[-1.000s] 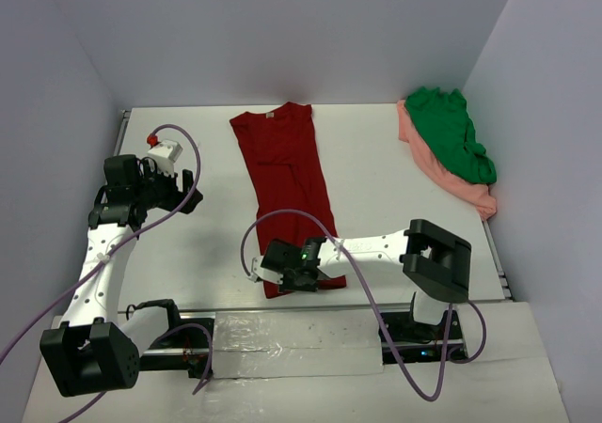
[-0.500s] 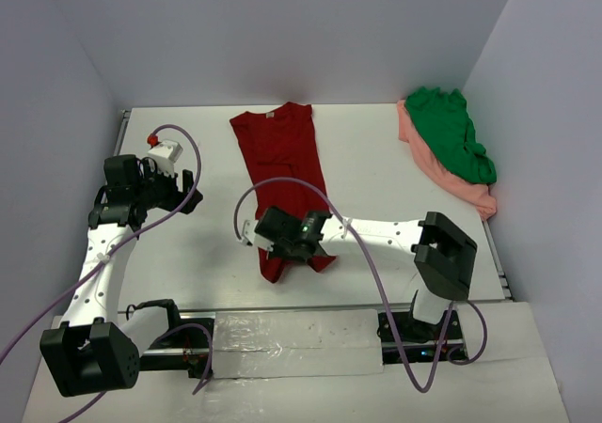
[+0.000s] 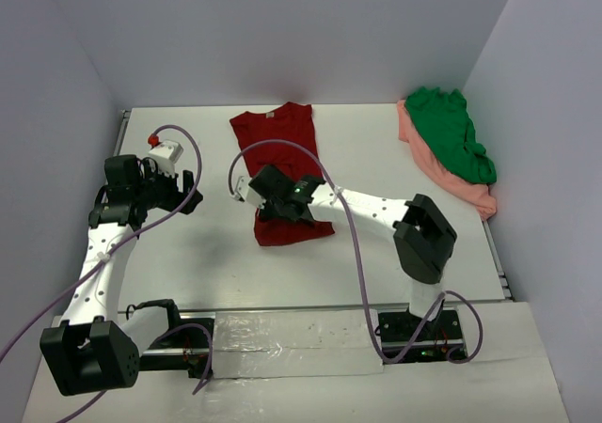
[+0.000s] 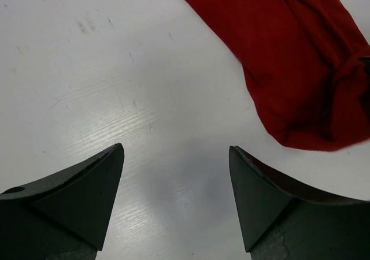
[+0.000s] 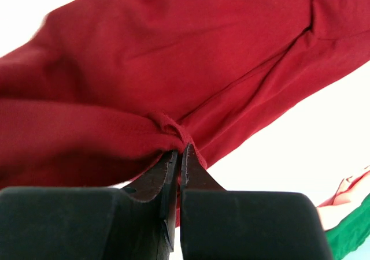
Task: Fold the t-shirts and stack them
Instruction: Fold the folded rectangular tshirt in 1/3 of the way
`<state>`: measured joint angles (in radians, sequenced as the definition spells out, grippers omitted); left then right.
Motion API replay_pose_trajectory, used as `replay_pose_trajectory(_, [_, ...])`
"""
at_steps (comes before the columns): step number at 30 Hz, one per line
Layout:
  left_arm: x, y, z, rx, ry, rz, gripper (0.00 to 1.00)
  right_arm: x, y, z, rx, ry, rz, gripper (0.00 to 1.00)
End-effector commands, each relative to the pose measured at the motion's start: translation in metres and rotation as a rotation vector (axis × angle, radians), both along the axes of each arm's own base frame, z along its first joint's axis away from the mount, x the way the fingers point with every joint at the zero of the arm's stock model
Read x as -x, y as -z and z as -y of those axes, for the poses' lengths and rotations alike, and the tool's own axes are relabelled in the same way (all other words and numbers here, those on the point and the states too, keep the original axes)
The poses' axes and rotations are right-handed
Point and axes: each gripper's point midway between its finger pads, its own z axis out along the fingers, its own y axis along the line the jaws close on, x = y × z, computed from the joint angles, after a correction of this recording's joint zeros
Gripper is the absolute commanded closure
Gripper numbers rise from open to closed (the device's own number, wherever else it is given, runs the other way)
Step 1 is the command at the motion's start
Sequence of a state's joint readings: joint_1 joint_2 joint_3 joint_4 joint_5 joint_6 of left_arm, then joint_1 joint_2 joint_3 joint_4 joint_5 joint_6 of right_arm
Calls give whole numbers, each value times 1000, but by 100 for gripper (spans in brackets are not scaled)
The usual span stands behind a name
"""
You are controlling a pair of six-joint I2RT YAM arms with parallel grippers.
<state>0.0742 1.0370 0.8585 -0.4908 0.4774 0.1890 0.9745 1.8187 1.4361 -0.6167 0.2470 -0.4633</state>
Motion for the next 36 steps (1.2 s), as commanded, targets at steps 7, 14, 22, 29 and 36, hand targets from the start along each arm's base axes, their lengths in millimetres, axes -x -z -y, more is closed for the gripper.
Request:
replay_pose_trajectory(7, [0,1,2,11,27,1,18,-64,-7,-17,-3,38,83,100])
replay_pose_trajectory(14, [0,3,3,12,29,-3,18,-100,-10,-17,10,94,133,100])
replay_pose_trajectory(22, [1,4,3,14,32,-7,18,-130,-4,5,73,188,173,100])
replay_pose_trajectory(29, [1,6,4,18,37,-16,18,-147,10,20,99,244,168,100])
replay_pose_trajectory(36, [1,6,5,19,40,-16,18,-158,16,3,31,234,173,100])
